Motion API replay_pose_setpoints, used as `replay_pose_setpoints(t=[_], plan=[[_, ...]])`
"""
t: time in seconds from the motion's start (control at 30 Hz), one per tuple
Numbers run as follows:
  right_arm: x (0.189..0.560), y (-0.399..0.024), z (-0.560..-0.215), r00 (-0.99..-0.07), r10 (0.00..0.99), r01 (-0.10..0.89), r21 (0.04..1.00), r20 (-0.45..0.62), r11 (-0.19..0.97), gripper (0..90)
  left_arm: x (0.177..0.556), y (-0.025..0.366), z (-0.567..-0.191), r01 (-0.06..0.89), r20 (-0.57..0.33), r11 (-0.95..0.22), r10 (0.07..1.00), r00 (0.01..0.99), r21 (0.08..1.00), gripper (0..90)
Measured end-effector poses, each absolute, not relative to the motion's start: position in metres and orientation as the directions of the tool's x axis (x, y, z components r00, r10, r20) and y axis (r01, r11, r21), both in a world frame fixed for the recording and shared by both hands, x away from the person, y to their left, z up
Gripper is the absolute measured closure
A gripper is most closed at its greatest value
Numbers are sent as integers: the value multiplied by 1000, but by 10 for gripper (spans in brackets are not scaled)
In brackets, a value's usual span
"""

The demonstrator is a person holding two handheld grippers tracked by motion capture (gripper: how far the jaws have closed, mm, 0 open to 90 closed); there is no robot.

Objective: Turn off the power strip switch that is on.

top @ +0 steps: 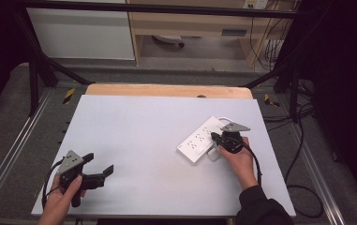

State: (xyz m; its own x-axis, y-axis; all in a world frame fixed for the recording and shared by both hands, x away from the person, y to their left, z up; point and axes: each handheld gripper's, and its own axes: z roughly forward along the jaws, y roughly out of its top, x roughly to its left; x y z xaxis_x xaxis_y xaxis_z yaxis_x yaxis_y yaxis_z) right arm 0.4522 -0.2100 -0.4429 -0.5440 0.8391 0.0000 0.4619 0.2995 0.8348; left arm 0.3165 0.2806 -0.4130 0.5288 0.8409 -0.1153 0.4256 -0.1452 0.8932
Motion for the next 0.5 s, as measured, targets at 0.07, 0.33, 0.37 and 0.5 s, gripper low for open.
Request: replay_pose_setpoints(t=[0.07,0.33,0.37,0.5], plan=[[452,-210,-443,-545,839,461,836,1,299,900,317,281,-413,425,-115,-145,840,530,894,62],[452,-210,-444,-540,842,460,839,4,291,900,316,281,-413,425,-114,-146,841,529,893,62],[451,-210,-444,-537,844,464,838,9,286,900,316,281,-413,425,-115,-145,841,528,893,62],[451,-210,-444,-534,846,465,838,9,285,900,316,281,-413,425,-113,-146,842,528,893,62]])
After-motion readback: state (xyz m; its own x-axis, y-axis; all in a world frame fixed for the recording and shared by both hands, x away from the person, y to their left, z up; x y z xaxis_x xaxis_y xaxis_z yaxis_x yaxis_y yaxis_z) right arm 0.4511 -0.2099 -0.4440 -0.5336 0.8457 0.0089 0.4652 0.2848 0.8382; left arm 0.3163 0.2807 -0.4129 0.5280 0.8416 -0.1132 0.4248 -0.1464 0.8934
